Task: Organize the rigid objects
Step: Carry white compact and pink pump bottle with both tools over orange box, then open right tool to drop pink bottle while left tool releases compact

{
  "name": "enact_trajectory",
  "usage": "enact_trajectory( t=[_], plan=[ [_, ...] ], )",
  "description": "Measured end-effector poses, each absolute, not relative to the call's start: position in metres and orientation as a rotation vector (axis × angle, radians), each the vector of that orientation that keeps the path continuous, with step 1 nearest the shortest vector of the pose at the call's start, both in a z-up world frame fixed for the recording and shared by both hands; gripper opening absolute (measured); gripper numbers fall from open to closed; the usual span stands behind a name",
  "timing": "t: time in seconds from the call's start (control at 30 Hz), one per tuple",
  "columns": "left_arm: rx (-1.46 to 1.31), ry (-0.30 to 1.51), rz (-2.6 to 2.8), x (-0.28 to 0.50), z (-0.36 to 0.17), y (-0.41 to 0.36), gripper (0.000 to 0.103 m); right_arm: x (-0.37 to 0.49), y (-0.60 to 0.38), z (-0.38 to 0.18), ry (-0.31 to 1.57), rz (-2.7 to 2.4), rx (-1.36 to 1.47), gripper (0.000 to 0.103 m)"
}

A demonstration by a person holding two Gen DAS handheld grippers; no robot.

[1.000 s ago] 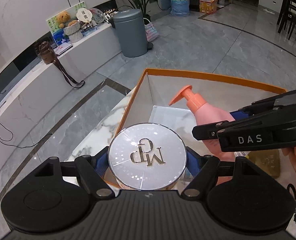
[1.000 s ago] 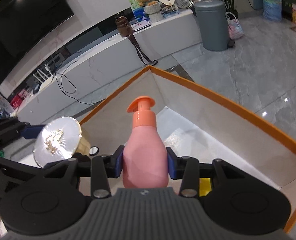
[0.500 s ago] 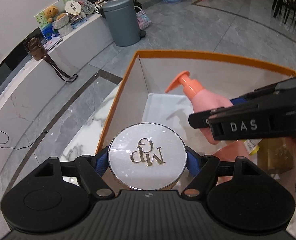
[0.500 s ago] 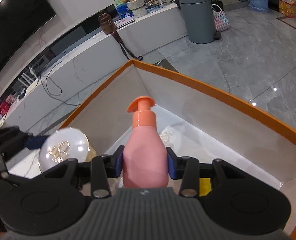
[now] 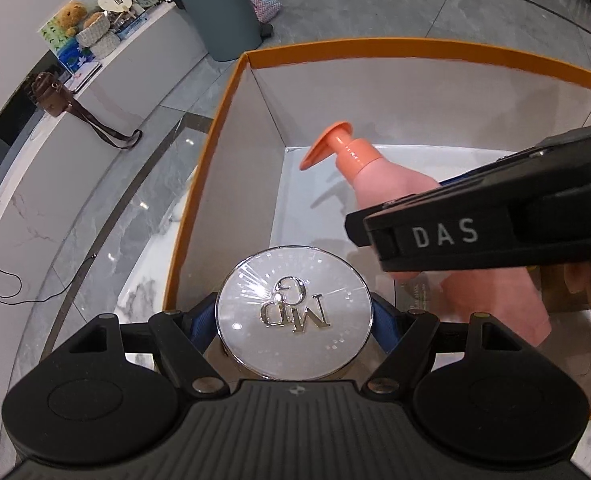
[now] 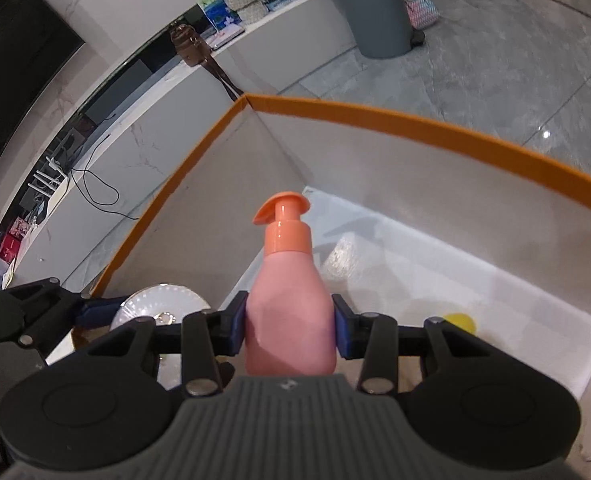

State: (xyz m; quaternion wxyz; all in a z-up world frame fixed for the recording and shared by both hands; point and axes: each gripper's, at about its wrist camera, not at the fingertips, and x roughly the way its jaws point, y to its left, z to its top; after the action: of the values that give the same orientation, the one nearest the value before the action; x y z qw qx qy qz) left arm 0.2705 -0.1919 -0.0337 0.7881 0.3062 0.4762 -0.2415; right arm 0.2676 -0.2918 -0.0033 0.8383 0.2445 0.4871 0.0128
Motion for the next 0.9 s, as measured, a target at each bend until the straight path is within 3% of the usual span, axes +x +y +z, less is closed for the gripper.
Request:
enact_trajectory(
  t=[0.4, 0.47, 0.5, 0.53, 0.57, 0.9],
  plan=[
    [0.722, 1.035, -0.534, 0.266, -0.043, -0.201, 0.089, 0.279, -0.295, -0.018, 1.067, 0.010, 0.642, 0.043],
    [0.733, 1.036, -0.535, 0.264, -0.044, -0.202, 0.091, 0.279, -0.295, -0.018, 1.063, 0.005, 0.655, 0.045],
    [0.738, 1.037, -0.535, 0.265, -0.043, -0.202, 0.092, 0.279, -0.297, -0.017, 1.054, -0.005, 0.662, 0.052],
    [0.742, 1.038, -0.536, 0.265, -0.043, -0.202, 0.092, 0.278, -0.298, -0.016, 1.047, -0.009, 0.668, 0.066],
    [0.744, 1.040, -0.535, 0.264, -0.043, -0.201, 0.092, 0.277, -0.299, -0.016, 1.043, -0.018, 0.669, 0.068],
    [0.763, 1.067, -0.556, 0.262, -0.043, -0.200, 0.092, 0.274, -0.297, -0.009, 1.035, -0.013, 0.656, 0.068]
  ],
)
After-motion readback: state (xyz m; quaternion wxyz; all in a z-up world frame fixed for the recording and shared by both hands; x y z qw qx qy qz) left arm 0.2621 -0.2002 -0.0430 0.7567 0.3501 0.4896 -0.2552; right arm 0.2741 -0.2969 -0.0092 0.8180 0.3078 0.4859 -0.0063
